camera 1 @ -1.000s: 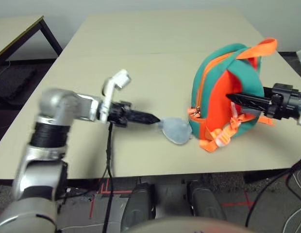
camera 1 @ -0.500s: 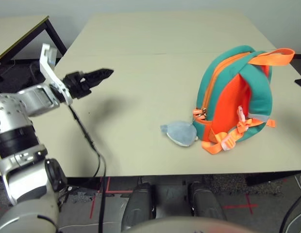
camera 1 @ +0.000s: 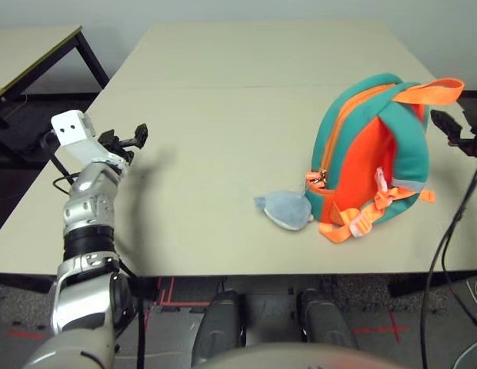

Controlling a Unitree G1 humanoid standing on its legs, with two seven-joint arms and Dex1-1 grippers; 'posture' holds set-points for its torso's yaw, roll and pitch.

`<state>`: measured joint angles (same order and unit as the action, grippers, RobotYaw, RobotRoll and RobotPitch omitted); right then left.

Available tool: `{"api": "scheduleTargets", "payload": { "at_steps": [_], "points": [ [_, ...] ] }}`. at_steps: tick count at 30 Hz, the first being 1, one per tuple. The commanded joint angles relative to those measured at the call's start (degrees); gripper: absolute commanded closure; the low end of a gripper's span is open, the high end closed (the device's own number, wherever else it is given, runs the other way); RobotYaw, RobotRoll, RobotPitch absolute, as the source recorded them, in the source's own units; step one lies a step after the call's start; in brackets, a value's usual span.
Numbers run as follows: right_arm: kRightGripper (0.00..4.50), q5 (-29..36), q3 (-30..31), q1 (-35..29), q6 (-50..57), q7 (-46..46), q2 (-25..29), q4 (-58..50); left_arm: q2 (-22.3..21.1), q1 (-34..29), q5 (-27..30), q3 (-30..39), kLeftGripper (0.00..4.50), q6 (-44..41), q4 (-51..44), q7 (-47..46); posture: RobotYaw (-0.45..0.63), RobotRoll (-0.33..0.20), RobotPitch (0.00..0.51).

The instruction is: Put the pencil case into the backpack and zip it.

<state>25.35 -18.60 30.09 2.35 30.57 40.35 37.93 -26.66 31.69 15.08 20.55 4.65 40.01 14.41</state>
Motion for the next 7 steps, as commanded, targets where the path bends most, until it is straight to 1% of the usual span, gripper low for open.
{"api": "scheduleTargets", "payload": {
  "at_steps": [1,3,7],
  "points": [
    [0.03,-2.63,-1.05,-0.39,-6.49,-0.54,-2.28,4.28,1.32,0.71,-1.23,0.28,0.0,4.06,4.42,-2.3,-0.05,0.0,0.074],
    [0.03,-3.09,-1.44,-0.92,-8.87,-0.68,-3.83,5.76,1.46,0.46,-2.41,-0.43,0.0,6.13,6.11,-2.71,-0.06,0.0,0.079],
    [0.03,-4.76,-1.07,-3.72,-13.58,0.07,-5.89,8.44,2.01,0.79,-3.69,-1.3,0.0,10.03,9.51,-3.42,-0.06,0.0,0.081]
  ]
}}
